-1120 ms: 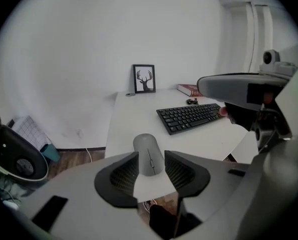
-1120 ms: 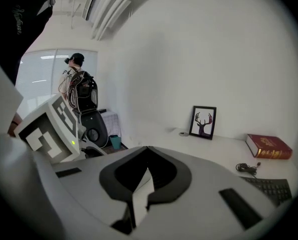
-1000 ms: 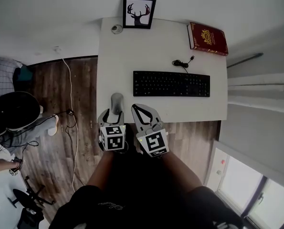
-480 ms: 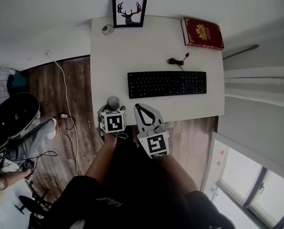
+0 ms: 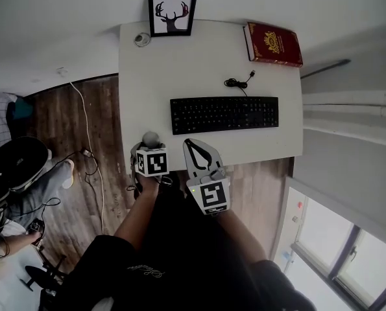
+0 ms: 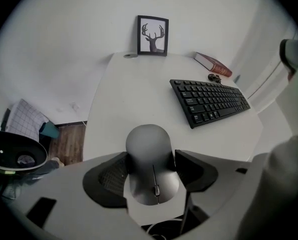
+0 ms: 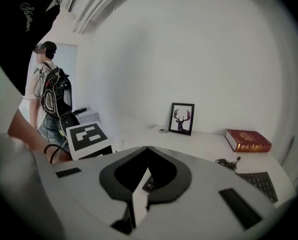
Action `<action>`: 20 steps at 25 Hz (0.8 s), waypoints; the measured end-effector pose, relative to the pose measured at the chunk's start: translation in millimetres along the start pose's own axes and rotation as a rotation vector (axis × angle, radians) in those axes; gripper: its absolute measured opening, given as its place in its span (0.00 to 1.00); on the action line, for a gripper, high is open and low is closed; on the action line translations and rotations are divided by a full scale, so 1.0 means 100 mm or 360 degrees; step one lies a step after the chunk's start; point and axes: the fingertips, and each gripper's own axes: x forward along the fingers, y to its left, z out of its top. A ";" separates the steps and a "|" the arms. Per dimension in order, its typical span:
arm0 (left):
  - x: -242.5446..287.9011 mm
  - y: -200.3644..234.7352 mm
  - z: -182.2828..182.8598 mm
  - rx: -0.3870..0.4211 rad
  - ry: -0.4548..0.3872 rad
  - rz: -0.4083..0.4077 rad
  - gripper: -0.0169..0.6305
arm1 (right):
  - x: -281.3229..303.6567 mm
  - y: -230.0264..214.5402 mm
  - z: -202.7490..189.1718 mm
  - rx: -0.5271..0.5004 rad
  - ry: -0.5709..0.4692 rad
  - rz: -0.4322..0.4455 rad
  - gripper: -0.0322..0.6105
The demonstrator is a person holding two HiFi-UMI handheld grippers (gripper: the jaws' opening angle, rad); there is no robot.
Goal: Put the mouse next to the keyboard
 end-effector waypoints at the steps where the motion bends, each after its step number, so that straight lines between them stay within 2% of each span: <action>1: -0.01 0.01 0.00 0.0010 -0.0003 -0.0002 0.48 | 0.01 0.00 0.00 -0.0001 0.0000 0.0002 0.08; 6: 0.01 0.00 -0.07 0.0088 0.0009 -0.0046 0.47 | 0.04 0.03 -0.03 -0.0008 0.0011 0.0019 0.08; 10: -0.02 -0.01 -0.08 0.0099 -0.0012 -0.0090 0.47 | 0.06 0.06 -0.02 -0.0014 0.0016 0.0026 0.08; 16: -0.13 0.01 0.00 0.0177 -0.0101 -0.0086 0.46 | 0.08 0.12 -0.03 -0.0019 0.0021 0.0025 0.08; 20: -0.21 -0.02 0.04 0.0282 -0.0164 -0.0097 0.46 | 0.11 0.15 -0.04 -0.0009 0.0028 0.0020 0.08</action>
